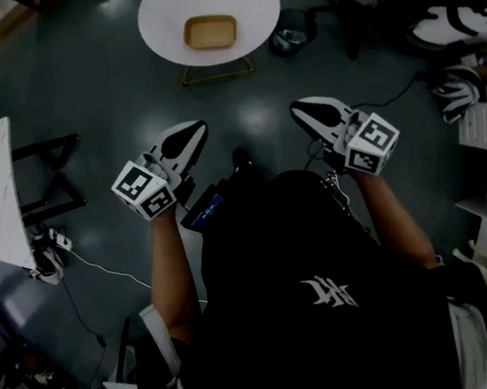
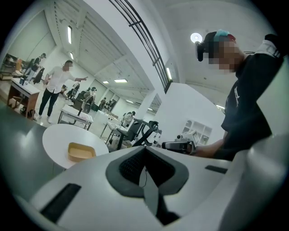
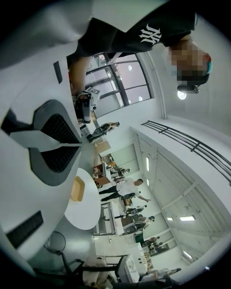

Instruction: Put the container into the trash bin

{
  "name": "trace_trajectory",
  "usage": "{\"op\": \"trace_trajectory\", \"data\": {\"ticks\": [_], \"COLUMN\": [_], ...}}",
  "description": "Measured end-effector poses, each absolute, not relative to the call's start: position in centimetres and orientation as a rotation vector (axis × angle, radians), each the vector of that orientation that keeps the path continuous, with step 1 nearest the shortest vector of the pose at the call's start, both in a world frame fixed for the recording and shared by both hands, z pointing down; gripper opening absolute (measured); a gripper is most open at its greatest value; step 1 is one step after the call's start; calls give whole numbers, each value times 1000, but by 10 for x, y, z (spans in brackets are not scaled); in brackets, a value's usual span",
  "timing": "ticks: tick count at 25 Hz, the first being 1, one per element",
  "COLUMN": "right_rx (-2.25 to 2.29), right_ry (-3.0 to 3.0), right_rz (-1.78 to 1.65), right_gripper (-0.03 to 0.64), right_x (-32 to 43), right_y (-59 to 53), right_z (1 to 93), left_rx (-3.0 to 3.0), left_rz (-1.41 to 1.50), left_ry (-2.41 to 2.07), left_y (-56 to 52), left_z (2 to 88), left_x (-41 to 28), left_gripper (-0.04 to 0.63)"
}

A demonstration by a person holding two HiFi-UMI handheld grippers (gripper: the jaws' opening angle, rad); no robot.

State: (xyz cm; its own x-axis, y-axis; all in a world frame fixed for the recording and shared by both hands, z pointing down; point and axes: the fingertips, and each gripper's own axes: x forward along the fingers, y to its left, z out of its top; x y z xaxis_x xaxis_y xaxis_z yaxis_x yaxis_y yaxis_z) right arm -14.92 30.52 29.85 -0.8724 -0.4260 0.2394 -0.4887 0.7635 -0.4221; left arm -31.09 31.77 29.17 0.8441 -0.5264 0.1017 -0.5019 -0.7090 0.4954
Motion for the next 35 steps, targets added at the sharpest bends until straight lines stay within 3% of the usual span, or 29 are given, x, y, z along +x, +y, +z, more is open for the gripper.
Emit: {"op": "trace_trajectory", "data": {"ticks": [14,35], "right_rx": [754,98], "right_ry": [-2862,-2904], "right_rz": [687,691], "right_gripper": [44,44], "right_x": [-131,-71], "right_y": [217,35], "right_z": [293,300], "left_rx": [2521,2218], "left_rz": [-5,26], "left_ry": [-785,-1292], "left_y": [222,104], "left_z": [301,316], "left_x": [-300,-243], "left_gripper": [3,3]}}
